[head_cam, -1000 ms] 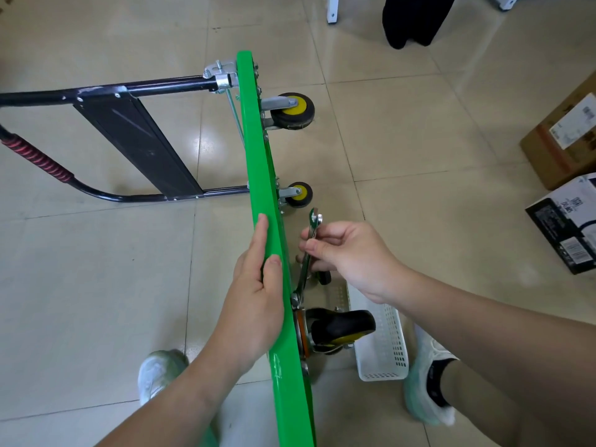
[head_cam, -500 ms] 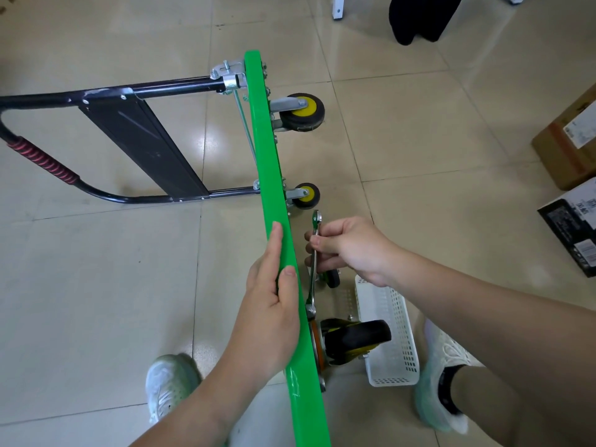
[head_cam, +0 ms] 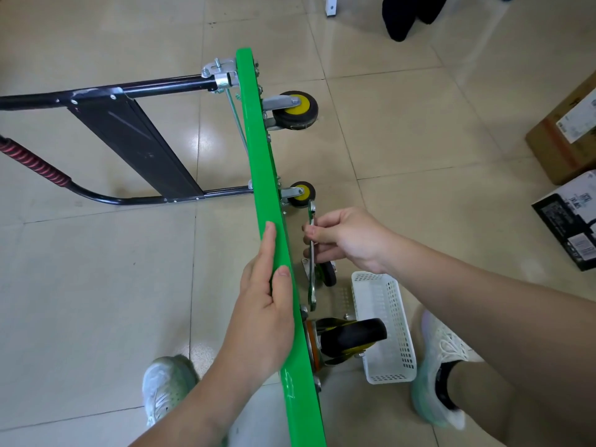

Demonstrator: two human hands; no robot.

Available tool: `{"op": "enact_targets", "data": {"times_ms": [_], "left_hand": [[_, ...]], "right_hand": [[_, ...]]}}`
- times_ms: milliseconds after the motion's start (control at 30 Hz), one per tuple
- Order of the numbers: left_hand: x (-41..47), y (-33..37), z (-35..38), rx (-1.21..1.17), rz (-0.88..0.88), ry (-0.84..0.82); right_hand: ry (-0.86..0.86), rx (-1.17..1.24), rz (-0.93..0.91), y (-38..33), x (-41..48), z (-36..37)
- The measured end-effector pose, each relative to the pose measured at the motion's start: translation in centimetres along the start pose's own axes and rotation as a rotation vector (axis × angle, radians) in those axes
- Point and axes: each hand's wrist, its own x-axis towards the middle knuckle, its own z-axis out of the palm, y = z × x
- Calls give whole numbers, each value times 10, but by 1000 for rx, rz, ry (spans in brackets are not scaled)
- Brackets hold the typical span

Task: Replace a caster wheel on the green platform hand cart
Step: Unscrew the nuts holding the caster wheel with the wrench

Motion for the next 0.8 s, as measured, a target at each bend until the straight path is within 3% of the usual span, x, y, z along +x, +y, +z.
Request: {"op": "enact_targets", "data": {"times_ms": [233,800], "left_hand": [[-1,0,1,-1,3,4],[1,-2,-2,-12,-2,-6]], "right_hand": [[7,106,148,10,12,4],[-72,-17,330,32,41,21]]}}
